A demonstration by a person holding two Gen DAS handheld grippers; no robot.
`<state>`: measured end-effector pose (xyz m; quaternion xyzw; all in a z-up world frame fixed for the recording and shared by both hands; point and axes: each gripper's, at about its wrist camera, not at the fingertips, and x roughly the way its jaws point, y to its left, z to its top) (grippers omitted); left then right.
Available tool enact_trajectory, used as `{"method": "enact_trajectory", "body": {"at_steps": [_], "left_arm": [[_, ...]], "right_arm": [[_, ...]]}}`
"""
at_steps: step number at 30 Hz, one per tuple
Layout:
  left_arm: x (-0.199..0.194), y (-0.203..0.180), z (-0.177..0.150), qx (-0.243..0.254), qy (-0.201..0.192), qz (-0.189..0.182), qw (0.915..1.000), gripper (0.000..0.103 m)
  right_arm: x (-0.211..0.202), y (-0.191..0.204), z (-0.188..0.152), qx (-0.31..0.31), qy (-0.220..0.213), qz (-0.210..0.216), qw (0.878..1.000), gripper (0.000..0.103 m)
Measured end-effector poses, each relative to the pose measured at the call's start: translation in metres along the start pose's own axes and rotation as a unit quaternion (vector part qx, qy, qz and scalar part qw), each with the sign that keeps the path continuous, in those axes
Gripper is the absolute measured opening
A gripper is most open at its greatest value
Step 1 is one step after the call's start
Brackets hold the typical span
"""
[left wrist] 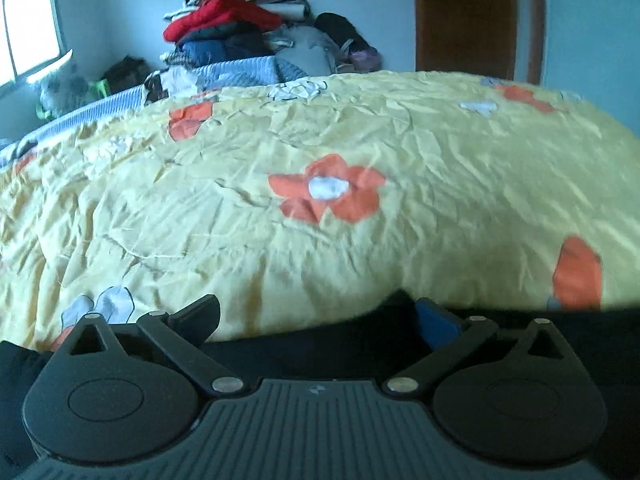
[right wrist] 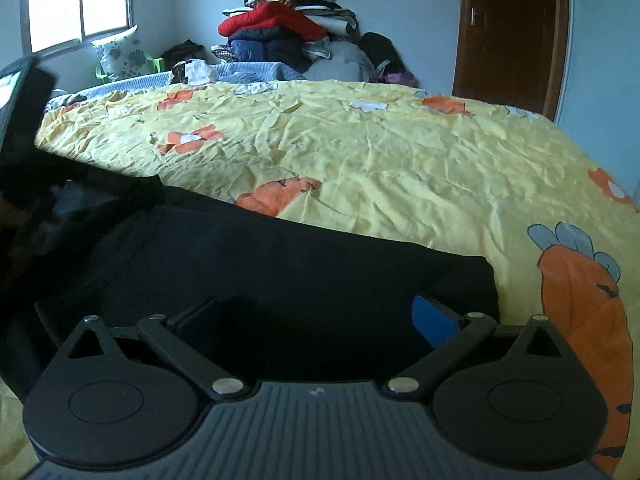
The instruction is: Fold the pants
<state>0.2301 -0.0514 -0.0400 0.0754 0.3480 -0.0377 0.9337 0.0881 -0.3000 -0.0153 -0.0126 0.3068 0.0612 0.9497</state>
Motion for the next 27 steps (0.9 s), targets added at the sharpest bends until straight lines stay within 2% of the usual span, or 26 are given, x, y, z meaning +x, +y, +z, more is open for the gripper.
{"method": "enact_trajectory", "body": {"at_steps": [2, 3, 5, 7, 10, 11, 15, 17, 20, 23, 25, 27], "left_arm": [[-0.018, 0.002, 0.000, -0.007, -0.018, -0.013, 0.9997, 0.096], [-0.027, 0.002, -0.003, -0.003, -0.026, -0.011, 0.9996, 0.097], [-0.041, -0.002, -0.010, 0.020, -0.038, -0.011, 0.9990, 0.098], [-0.044, -0.010, -0.018, 0.048, -0.029, -0.016, 0.9983, 0.098], [-0.028, -0.021, -0.024, 0.073, -0.007, -0.011, 0.9972, 0.095], [-0.025, -0.022, -0.025, 0.066, -0.019, -0.008, 0.9976, 0.097], [-0.009, -0.022, -0.016, 0.054, -0.029, 0.002, 0.9981, 0.099], [-0.014, -0.018, -0.012, 0.041, -0.025, -0.006, 0.9988, 0.094], [-0.041, -0.011, -0.017, 0.019, -0.031, -0.040, 0.9985, 0.093], [-0.069, -0.009, -0.031, 0.007, -0.047, -0.078, 0.9958, 0.098], [-0.082, -0.015, -0.041, 0.014, -0.046, -0.104, 0.9934, 0.098], [-0.089, -0.025, -0.053, 0.042, -0.039, -0.119, 0.9912, 0.099]], "right_arm": [[-0.011, -0.004, 0.003, 0.019, -0.009, 0.005, 1.000, 0.103], [-0.019, -0.005, 0.004, 0.029, -0.019, 0.018, 0.999, 0.103], [-0.034, -0.006, 0.007, 0.029, -0.034, 0.072, 0.996, 0.103], [-0.035, -0.002, 0.009, 0.015, -0.020, 0.095, 0.995, 0.103], [-0.013, 0.002, 0.010, 0.003, 0.031, 0.085, 0.996, 0.103], [-0.005, 0.002, 0.009, 0.004, 0.045, 0.076, 0.996, 0.103], [0.005, 0.007, 0.008, -0.025, 0.029, 0.049, 0.998, 0.103], [0.007, 0.007, 0.010, -0.017, 0.033, 0.042, 0.998, 0.103], [-0.007, 0.006, 0.011, -0.004, 0.021, 0.018, 1.000, 0.103], [-0.015, 0.005, 0.007, -0.010, 0.025, 0.013, 1.000, 0.103], [-0.010, 0.005, 0.002, -0.018, 0.045, 0.011, 0.999, 0.103], [-0.012, 0.006, -0.005, -0.024, 0.038, 0.014, 0.999, 0.103]]}}
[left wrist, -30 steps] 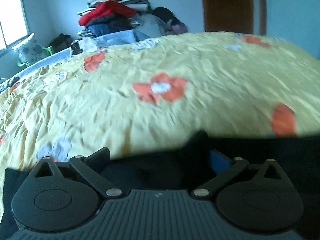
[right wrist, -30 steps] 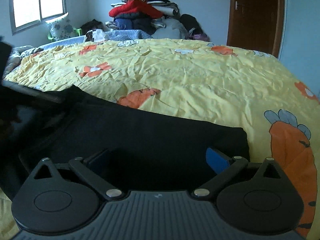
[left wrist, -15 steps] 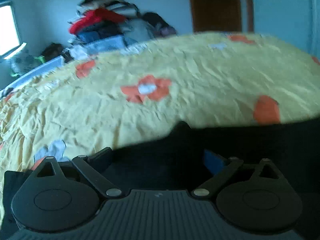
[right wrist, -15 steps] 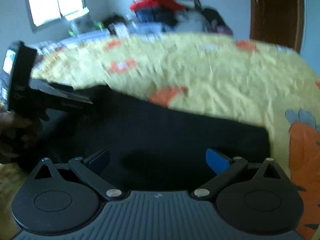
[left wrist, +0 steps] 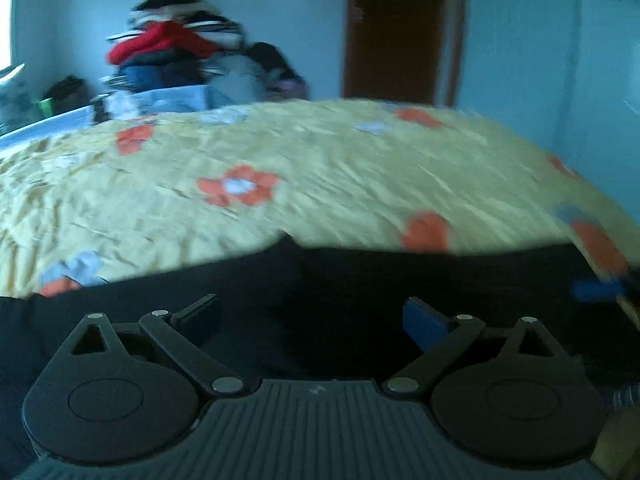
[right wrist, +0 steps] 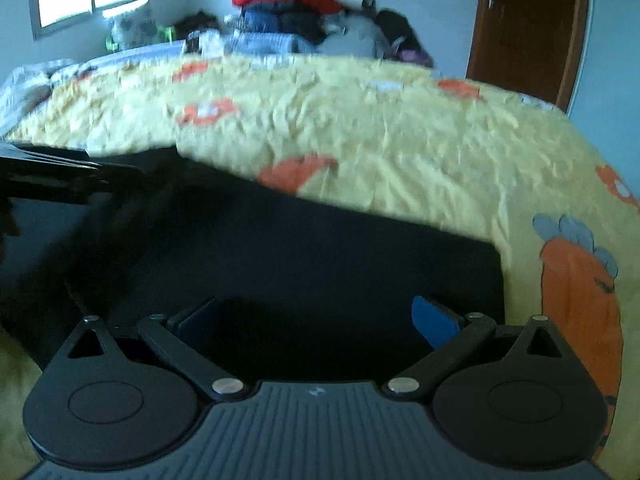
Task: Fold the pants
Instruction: 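Smooth the folded trousers with the left gripper while the right gripper hovers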
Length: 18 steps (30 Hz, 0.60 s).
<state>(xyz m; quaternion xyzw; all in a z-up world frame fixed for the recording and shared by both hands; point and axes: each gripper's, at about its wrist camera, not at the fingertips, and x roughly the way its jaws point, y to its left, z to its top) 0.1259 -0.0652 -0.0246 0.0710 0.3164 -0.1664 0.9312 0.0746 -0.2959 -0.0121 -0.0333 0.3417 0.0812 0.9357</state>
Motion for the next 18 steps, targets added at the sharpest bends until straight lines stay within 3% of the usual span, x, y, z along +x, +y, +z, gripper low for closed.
{"method": "enact_trajectory", "body": {"at_steps": [2, 3, 8, 11, 14, 18], "left_arm": [[0.003, -0.013, -0.015, 0.039, 0.024, 0.010, 0.9989, 0.099], [0.000, -0.014, -0.024, 0.045, 0.009, 0.013, 0.9989, 0.100], [-0.030, 0.000, -0.040, 0.012, -0.012, 0.022, 0.9996, 0.101], [-0.027, 0.006, -0.054, 0.010, 0.012, 0.045, 0.9989, 0.101], [-0.046, 0.019, -0.059, -0.021, -0.022, 0.043, 0.9986, 0.100], [-0.056, 0.044, -0.056, -0.058, -0.048, 0.086, 0.9935, 0.102]], "right_arm": [[-0.004, 0.000, -0.005, -0.007, 0.000, 0.009, 1.000, 0.103], [-0.006, 0.000, -0.006, -0.015, 0.001, 0.011, 1.000, 0.103], [-0.020, -0.004, -0.009, 0.017, -0.016, -0.005, 1.000, 0.103], [-0.015, -0.003, -0.018, 0.004, -0.014, -0.002, 1.000, 0.103], [-0.018, 0.002, -0.016, 0.006, -0.009, -0.013, 1.000, 0.103], [-0.027, 0.014, -0.005, 0.018, -0.037, -0.007, 0.999, 0.103]]}}
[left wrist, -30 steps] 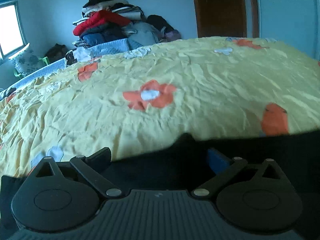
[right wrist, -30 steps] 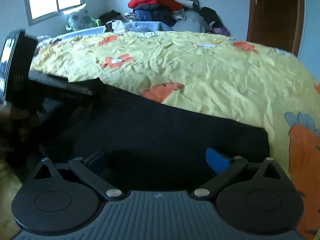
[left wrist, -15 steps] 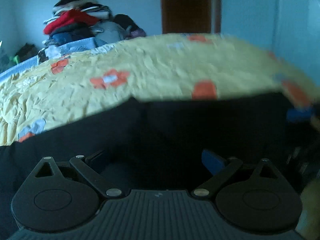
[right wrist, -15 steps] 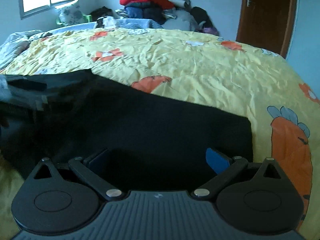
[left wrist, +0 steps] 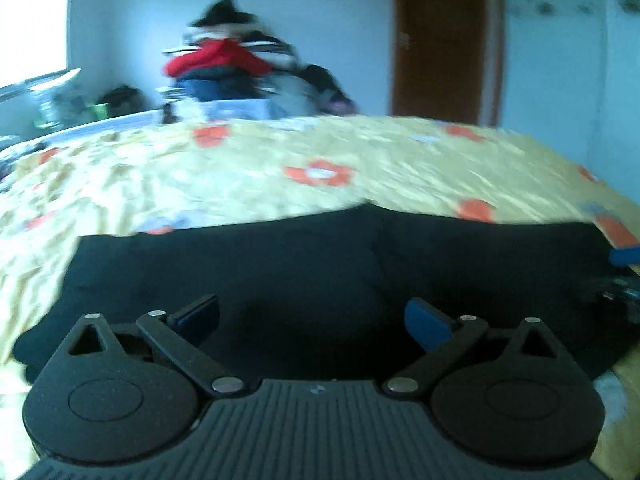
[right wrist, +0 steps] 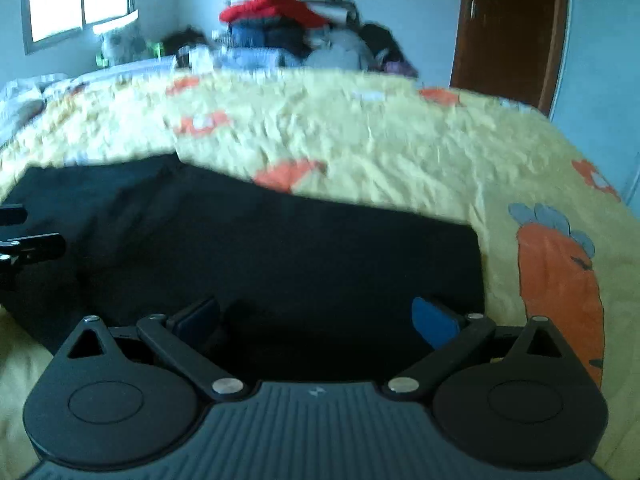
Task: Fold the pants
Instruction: 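Smooth the folded trousers with the left gripper while the right gripper hovers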
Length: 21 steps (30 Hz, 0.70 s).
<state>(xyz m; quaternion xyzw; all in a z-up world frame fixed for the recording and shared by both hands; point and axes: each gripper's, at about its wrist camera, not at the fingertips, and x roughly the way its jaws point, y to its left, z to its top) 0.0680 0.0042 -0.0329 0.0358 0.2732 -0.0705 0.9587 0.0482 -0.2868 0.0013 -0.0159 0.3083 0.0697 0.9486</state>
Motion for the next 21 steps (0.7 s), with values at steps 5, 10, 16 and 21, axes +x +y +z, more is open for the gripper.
{"method": "enact_trajectory", "body": {"at_steps": [5, 10, 16, 21], "left_arm": [[0.015, 0.009, -0.009, -0.007, 0.040, -0.001, 0.9992, 0.102], [0.002, 0.013, -0.006, 0.018, 0.008, 0.010, 0.9998, 0.102], [0.012, 0.063, -0.006, -0.045, 0.044, 0.060, 0.9963, 0.103], [0.009, 0.056, -0.016, -0.017, 0.031, 0.058, 0.9977, 0.103]], "right_arm": [[0.017, 0.038, 0.003, -0.054, 0.022, 0.019, 0.998, 0.103], [0.022, 0.038, -0.007, -0.031, 0.010, 0.032, 0.999, 0.103], [0.018, 0.040, -0.015, -0.029, -0.014, 0.027, 0.999, 0.103], [0.019, 0.039, -0.014, -0.026, -0.013, 0.028, 0.999, 0.103]]}}
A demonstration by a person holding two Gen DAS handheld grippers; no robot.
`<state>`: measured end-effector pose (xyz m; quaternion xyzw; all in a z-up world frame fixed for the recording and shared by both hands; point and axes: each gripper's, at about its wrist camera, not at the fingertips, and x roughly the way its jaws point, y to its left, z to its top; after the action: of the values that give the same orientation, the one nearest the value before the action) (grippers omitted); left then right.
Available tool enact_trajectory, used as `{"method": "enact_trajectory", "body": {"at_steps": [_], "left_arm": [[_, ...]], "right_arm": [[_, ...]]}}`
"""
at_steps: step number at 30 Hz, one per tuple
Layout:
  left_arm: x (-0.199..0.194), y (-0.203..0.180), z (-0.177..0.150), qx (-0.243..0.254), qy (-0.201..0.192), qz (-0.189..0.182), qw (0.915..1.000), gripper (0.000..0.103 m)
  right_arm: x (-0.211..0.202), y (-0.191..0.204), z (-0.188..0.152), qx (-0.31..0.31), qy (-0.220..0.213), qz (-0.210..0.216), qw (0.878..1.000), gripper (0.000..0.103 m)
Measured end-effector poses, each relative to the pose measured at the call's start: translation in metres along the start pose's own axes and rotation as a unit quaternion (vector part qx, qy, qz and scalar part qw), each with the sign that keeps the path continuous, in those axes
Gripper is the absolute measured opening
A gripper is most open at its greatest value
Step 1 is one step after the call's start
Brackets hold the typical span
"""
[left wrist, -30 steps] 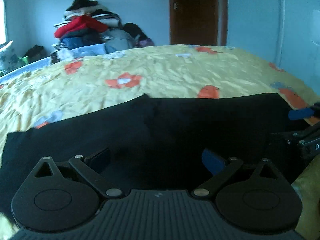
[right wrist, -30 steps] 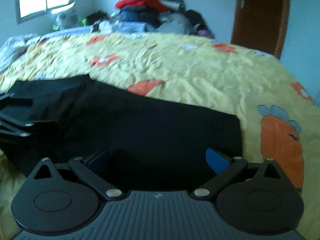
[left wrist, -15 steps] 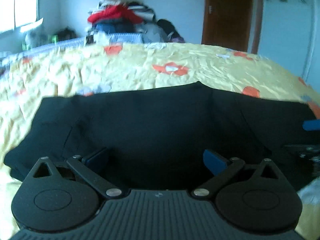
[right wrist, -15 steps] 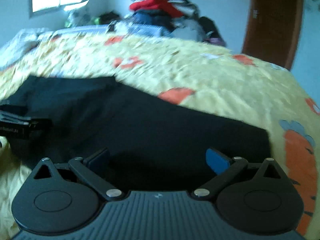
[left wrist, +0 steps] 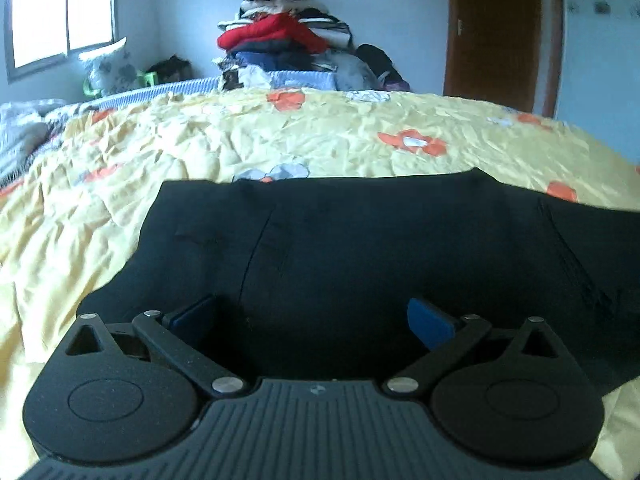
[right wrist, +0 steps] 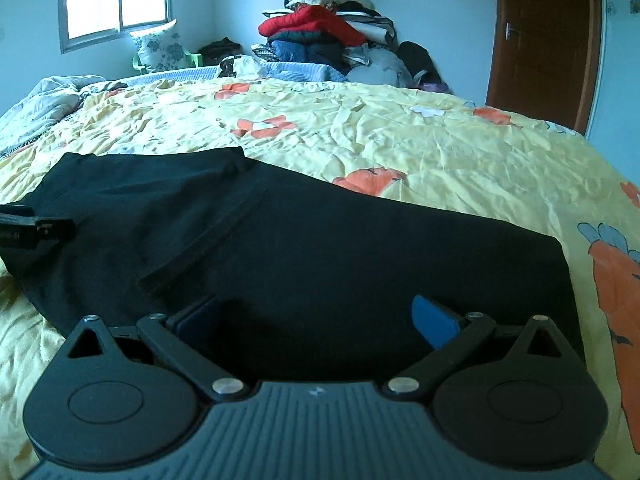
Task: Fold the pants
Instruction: 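Smooth the folded trousers with the left gripper while the right gripper hovers, then move both grippers to the edge of the folded black trousers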
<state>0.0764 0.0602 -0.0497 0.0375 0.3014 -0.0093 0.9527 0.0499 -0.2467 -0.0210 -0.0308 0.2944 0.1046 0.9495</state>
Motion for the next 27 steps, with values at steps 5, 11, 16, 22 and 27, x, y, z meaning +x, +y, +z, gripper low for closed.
{"method": "enact_trajectory", "body": {"at_steps": [5, 11, 16, 22, 27], "left_arm": [[0.0024, 0.0018, -0.0010, -0.009, 0.004, -0.006, 0.9999, 0.103], [-0.0004, 0.0049, -0.0030, -0.009, 0.004, -0.005, 0.9999, 0.103], [-0.0009, 0.0045, -0.0028, -0.010, 0.004, -0.006, 0.9999, 0.103], [0.0002, 0.0046, -0.0021, -0.013, 0.005, -0.008, 0.9999, 0.103], [0.0002, 0.0048, -0.0022, -0.013, 0.005, -0.008, 0.9999, 0.103]], "right_arm": [[0.0001, 0.0004, -0.0001, 0.000, 0.000, 0.000, 1.000, 0.103], [0.0000, 0.0016, -0.0002, 0.003, -0.001, -0.007, 1.000, 0.103], [-0.0006, 0.0044, -0.0008, 0.008, -0.001, -0.010, 1.000, 0.103], [-0.0011, 0.0064, -0.0014, 0.012, -0.002, -0.018, 1.000, 0.103], [-0.0011, 0.0073, -0.0014, 0.012, -0.002, -0.018, 1.000, 0.103]]}}
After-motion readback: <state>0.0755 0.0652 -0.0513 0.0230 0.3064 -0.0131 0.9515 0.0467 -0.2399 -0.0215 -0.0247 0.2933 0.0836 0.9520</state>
